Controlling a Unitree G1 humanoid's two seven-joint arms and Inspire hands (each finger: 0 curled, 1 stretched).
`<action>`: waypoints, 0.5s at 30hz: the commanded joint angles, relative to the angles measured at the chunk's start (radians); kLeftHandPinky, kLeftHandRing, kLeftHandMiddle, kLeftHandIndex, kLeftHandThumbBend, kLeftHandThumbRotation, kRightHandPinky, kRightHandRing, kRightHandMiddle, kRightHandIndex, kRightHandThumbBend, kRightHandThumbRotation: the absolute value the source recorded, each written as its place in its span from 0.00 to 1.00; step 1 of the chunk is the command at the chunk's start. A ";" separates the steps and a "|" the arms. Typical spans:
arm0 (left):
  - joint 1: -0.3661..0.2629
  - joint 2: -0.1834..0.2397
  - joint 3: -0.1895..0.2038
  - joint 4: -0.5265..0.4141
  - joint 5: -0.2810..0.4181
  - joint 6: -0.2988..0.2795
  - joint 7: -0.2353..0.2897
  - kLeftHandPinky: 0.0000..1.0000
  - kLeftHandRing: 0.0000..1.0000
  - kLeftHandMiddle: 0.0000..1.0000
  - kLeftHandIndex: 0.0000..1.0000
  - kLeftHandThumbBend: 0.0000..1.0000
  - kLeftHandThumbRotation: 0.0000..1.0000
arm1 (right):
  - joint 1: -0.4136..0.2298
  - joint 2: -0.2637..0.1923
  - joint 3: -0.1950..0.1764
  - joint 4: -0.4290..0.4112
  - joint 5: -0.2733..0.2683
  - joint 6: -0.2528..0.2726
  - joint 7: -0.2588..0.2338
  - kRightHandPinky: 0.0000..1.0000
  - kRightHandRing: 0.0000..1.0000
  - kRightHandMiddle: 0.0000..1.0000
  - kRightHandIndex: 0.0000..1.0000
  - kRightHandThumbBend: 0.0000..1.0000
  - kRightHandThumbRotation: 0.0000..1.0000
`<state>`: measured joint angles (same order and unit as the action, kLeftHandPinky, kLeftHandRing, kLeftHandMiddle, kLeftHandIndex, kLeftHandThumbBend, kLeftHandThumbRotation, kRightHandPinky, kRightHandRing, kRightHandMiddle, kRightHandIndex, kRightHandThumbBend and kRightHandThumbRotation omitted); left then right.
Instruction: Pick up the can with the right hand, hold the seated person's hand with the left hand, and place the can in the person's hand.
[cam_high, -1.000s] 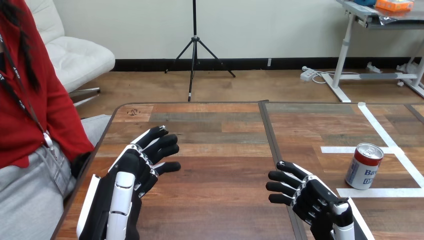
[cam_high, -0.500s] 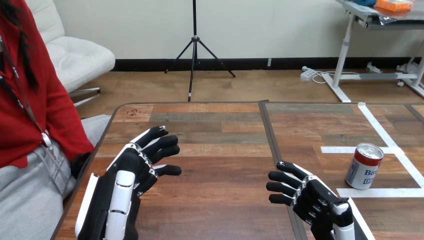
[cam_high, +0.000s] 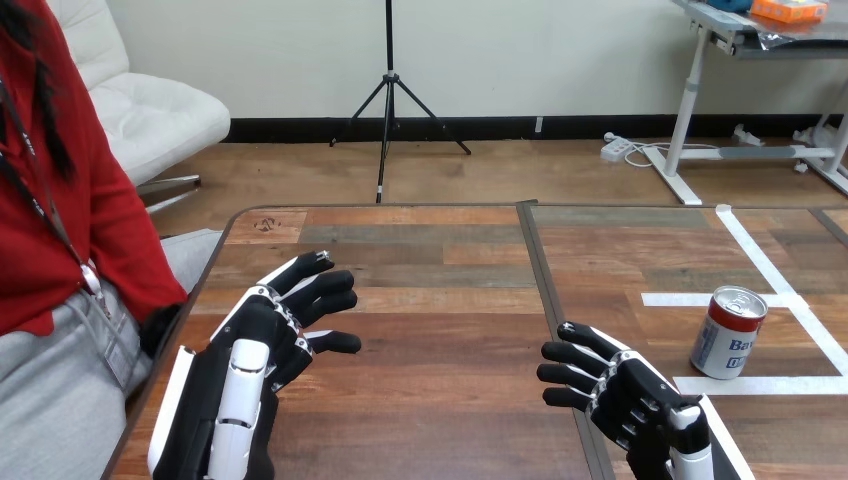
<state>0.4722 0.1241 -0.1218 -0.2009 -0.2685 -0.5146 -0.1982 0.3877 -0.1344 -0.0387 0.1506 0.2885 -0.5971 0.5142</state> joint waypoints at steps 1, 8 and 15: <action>-0.048 -0.036 0.017 -0.018 -0.001 -0.018 0.002 0.59 0.75 0.75 0.77 0.51 0.93 | -0.087 -0.030 -0.012 -0.026 -0.028 -0.030 0.000 0.74 0.78 0.81 0.83 0.97 1.00; -0.048 -0.031 0.019 -0.023 -0.002 -0.008 0.002 0.59 0.75 0.75 0.77 0.53 0.93 | -0.153 -0.058 -0.023 -0.012 -0.069 -0.033 -0.010 0.74 0.79 0.82 0.84 0.97 1.00; -0.053 -0.031 0.018 -0.018 0.004 -0.013 0.000 0.58 0.75 0.75 0.77 0.53 0.94 | -0.249 -0.098 -0.047 -0.012 -0.116 -0.012 -0.046 0.76 0.80 0.82 0.84 0.97 1.00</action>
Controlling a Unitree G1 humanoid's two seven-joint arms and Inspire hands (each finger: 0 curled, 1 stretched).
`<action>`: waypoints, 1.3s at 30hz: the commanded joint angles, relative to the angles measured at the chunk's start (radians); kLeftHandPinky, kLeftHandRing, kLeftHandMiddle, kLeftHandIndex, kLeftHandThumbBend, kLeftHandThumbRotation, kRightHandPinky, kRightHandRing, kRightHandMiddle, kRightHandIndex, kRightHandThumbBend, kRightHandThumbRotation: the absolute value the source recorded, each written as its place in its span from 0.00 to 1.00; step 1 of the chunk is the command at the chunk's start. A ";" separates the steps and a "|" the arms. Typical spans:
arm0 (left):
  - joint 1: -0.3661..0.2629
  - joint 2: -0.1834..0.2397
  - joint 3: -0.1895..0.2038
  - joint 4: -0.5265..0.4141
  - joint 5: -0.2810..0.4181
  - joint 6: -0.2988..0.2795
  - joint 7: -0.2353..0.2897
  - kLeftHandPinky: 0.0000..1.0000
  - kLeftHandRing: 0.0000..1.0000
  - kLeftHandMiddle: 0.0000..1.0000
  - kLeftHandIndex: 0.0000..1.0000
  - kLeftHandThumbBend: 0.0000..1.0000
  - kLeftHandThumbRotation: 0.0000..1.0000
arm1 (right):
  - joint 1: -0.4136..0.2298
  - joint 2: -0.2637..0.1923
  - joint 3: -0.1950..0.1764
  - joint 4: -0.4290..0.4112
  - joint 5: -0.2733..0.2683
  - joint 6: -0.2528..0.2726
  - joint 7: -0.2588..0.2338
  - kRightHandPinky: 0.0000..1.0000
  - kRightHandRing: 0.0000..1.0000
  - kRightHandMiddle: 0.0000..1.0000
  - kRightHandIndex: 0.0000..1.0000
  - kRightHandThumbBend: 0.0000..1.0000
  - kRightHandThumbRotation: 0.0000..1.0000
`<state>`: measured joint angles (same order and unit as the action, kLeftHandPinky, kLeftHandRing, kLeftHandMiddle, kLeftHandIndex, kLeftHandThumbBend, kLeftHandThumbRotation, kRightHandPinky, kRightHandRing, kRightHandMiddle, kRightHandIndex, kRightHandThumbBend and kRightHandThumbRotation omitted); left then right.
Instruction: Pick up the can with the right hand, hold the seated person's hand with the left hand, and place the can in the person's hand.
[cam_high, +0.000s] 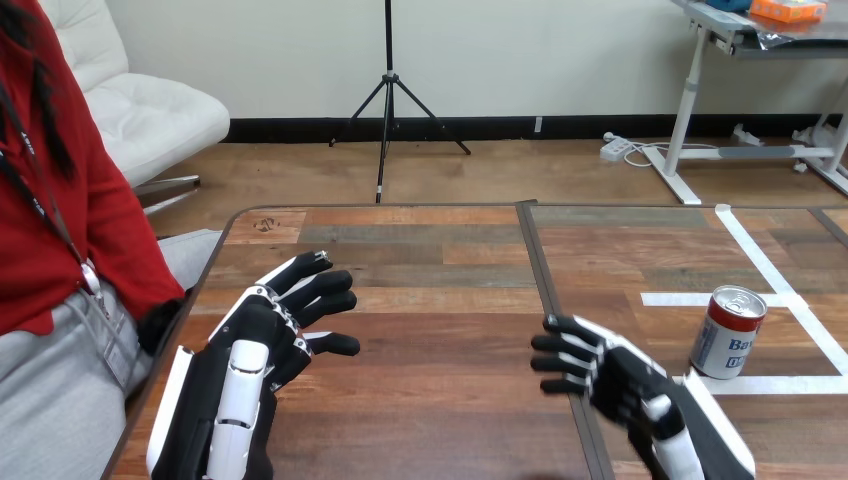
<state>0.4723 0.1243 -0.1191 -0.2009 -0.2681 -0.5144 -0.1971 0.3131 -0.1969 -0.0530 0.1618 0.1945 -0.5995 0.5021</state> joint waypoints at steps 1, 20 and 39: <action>-0.054 -0.032 0.015 -0.018 0.005 -0.015 -0.001 0.58 0.75 0.75 0.77 0.52 0.94 | -0.188 -0.041 -0.036 -0.023 -0.028 -0.006 -0.039 0.76 0.81 0.83 0.85 0.97 1.00; -0.056 -0.034 0.029 0.000 0.055 -0.057 0.014 0.80 0.73 0.72 0.73 0.46 0.94 | -0.446 -0.168 -0.086 0.056 -0.134 0.062 -0.132 0.78 0.83 0.84 0.87 0.93 1.00; -0.049 -0.027 0.035 -0.012 0.043 -0.043 0.009 0.76 0.72 0.72 0.73 0.47 0.95 | -0.675 -0.290 -0.091 0.343 -0.289 -0.006 -0.268 0.76 0.83 0.84 0.85 0.94 1.00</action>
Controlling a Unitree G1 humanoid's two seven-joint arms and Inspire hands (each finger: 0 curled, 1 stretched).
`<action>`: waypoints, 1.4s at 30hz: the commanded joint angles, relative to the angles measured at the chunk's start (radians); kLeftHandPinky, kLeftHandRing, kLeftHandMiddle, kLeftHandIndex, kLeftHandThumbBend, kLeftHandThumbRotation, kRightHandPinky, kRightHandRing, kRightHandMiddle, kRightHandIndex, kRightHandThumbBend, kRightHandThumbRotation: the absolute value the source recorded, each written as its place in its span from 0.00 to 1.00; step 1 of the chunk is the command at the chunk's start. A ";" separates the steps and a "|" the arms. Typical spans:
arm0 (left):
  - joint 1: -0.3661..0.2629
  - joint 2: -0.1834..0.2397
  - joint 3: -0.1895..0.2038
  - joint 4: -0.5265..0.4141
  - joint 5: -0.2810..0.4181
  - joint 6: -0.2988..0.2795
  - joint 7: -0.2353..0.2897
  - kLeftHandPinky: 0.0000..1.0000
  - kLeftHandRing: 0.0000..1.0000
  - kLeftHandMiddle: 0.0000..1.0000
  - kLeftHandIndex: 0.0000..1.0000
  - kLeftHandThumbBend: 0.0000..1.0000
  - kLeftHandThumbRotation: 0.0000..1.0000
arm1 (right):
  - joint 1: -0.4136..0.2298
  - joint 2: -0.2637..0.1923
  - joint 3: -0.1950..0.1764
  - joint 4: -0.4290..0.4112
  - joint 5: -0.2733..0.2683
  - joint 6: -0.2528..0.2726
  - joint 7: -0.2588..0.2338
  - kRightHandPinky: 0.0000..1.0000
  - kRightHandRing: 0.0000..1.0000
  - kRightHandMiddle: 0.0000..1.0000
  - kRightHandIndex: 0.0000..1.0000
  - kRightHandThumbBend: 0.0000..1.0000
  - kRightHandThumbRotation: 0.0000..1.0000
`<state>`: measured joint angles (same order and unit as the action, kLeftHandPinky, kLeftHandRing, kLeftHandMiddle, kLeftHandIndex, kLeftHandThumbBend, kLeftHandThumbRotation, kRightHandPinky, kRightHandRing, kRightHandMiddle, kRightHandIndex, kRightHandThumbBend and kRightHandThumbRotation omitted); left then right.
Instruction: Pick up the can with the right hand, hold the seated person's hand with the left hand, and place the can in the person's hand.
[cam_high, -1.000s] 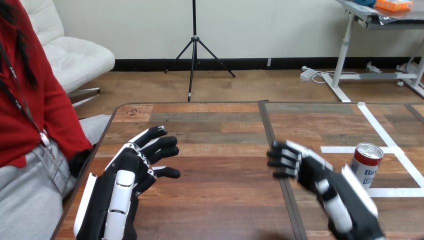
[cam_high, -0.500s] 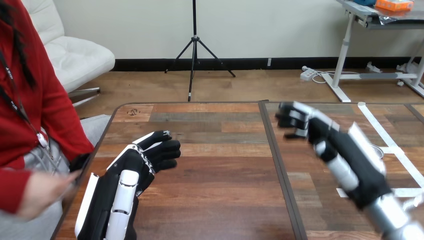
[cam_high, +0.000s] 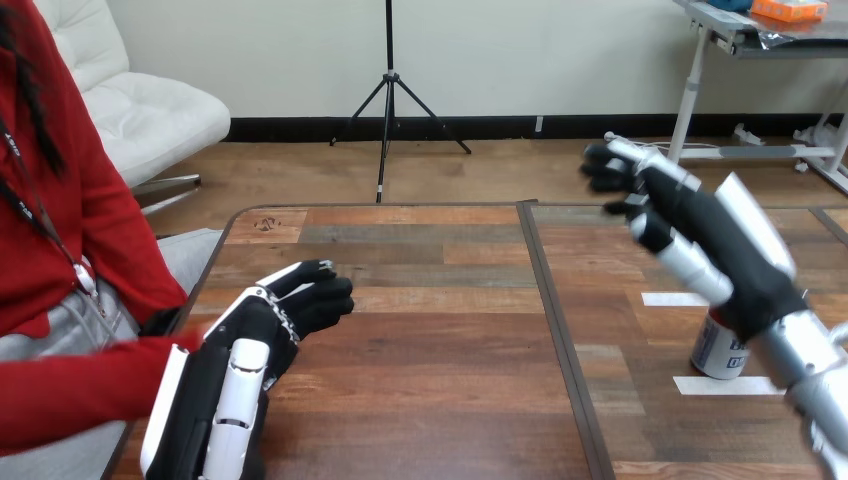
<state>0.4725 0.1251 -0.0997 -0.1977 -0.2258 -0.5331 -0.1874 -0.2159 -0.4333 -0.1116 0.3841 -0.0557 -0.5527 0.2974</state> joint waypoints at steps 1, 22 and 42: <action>-0.049 -0.028 0.016 -0.016 0.000 -0.023 0.000 0.76 0.72 0.72 0.73 0.47 0.95 | -0.157 -0.059 -0.030 0.139 -0.046 -0.058 -0.071 0.76 0.83 0.84 0.85 0.94 1.00; -0.055 -0.028 0.018 -0.016 0.008 -0.020 0.004 0.69 0.70 0.70 0.71 0.50 0.92 | -0.365 -0.207 0.057 0.465 -0.297 0.028 -0.251 0.80 0.87 0.89 0.90 1.00 0.92; -0.064 -0.033 0.013 -0.010 0.005 -0.021 0.000 0.66 0.69 0.70 0.70 0.48 0.93 | -0.463 -0.261 0.124 0.641 -0.341 0.122 -0.242 0.75 0.88 0.93 0.95 1.00 0.64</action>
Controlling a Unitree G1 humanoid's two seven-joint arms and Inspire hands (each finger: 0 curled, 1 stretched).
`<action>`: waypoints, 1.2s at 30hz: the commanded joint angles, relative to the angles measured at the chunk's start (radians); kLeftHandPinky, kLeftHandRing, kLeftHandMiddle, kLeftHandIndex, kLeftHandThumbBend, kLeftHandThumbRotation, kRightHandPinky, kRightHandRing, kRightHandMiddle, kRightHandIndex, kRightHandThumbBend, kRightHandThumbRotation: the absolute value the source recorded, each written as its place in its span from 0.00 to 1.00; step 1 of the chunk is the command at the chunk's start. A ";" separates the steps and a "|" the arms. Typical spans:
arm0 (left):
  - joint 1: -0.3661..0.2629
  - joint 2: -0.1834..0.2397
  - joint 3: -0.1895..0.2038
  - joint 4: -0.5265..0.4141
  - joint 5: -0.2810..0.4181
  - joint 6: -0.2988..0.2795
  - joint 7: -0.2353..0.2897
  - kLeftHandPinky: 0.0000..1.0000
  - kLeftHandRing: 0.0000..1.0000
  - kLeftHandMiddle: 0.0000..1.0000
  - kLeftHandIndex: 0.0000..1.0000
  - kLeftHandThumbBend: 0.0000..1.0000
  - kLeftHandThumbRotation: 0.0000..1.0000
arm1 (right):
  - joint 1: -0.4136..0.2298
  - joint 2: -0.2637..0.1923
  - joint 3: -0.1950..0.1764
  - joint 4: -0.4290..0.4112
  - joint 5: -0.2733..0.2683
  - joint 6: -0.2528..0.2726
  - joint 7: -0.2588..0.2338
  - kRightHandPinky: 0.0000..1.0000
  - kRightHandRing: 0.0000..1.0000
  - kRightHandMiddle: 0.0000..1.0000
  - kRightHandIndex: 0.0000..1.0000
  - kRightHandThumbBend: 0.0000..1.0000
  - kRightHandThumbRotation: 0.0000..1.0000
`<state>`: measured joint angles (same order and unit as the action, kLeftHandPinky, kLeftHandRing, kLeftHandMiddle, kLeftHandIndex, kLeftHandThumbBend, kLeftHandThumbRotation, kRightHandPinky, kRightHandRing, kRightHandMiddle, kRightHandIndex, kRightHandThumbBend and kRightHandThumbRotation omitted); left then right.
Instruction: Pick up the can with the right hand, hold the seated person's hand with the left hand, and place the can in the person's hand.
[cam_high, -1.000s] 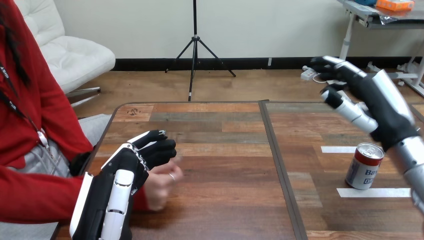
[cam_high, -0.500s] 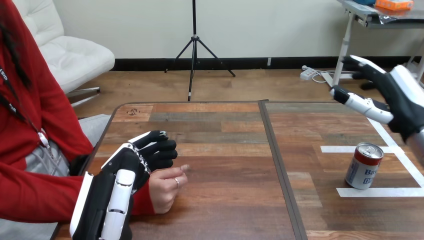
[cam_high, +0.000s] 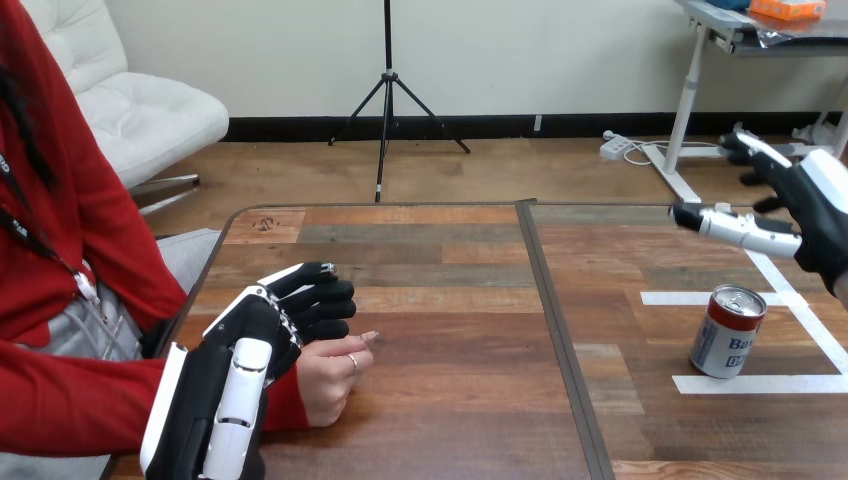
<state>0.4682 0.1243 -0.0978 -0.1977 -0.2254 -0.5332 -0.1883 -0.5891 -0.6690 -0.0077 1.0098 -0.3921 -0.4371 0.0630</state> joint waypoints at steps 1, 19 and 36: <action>-0.061 -0.032 0.011 -0.009 0.005 -0.021 0.001 0.66 0.69 0.70 0.70 0.47 0.93 | -0.093 -0.026 0.024 0.021 -0.006 0.008 -0.009 0.74 0.88 0.93 0.95 1.00 0.62; -0.072 -0.031 0.013 -0.002 0.001 -0.019 0.000 0.65 0.69 0.69 0.69 0.45 0.94 | -0.114 -0.035 0.066 0.083 -0.012 0.058 0.024 0.70 0.88 0.92 0.95 1.00 0.52; -0.079 -0.033 0.020 0.003 0.000 -0.022 0.003 0.63 0.68 0.68 0.66 0.41 0.93 | -0.128 -0.038 0.105 0.120 -0.029 0.126 0.052 0.69 0.86 0.91 0.93 1.00 0.43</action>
<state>0.4485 0.1229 -0.0976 -0.1962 -0.2273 -0.5332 -0.1890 -0.6135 -0.6732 0.0828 1.1238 -0.4147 -0.3211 0.1175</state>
